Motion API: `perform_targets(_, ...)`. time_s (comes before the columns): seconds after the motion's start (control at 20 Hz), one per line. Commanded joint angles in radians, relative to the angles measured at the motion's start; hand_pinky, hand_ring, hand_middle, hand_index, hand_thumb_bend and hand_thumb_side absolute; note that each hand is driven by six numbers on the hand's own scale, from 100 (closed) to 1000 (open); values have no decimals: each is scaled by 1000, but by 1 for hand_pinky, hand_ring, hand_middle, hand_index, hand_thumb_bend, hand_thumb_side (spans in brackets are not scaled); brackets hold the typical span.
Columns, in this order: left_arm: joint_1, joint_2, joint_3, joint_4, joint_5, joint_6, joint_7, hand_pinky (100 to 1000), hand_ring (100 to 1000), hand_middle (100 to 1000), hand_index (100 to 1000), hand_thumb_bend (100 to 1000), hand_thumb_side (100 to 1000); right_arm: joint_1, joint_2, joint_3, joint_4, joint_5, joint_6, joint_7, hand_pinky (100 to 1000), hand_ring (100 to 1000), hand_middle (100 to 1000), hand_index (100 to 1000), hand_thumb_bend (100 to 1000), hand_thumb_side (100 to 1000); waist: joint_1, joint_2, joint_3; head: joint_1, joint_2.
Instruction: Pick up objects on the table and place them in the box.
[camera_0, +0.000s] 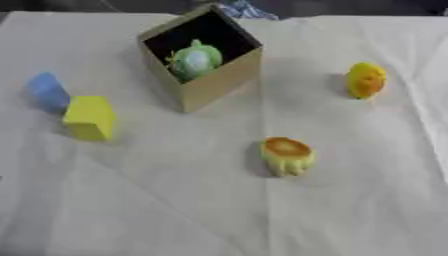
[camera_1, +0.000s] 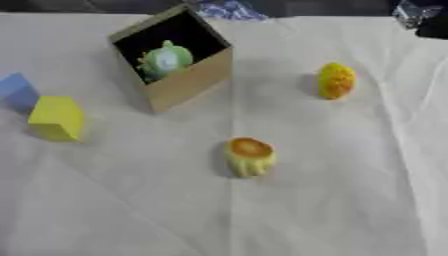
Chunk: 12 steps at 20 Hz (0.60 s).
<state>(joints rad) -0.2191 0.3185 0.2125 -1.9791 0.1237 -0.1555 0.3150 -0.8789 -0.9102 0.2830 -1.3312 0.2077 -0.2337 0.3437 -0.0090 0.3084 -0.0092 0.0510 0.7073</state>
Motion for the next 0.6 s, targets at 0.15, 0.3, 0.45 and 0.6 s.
perform_targets(0.15, 1, 37, -1, -21, -8, 0, -2, 864, 712, 722, 825, 325, 689, -113, -4, 42, 164, 158, -121, 82, 896, 868, 792, 856, 100, 470, -6, -24, -11, 6, 11)
perform_targets(0.3, 2, 42, -2, -21, -9, 1, -3, 864, 712, 722, 825, 325, 689, -187, 39, 67, 272, 227, -194, 113, 897, 877, 800, 861, 100, 490, -10, -26, -16, 11, 12)
perform_targets(0.45, 3, 49, -3, -21, -11, 1, -4, 864, 713, 723, 826, 325, 689, -249, 77, 84, 381, 291, -266, 144, 898, 886, 809, 865, 100, 520, -15, -27, -24, 18, 13)
perform_targets(0.6, 4, 54, -5, -20, -12, 2, -6, 864, 713, 723, 826, 324, 684, -293, 110, 89, 491, 351, -332, 170, 901, 896, 820, 874, 100, 565, -19, -27, -30, 28, 10)
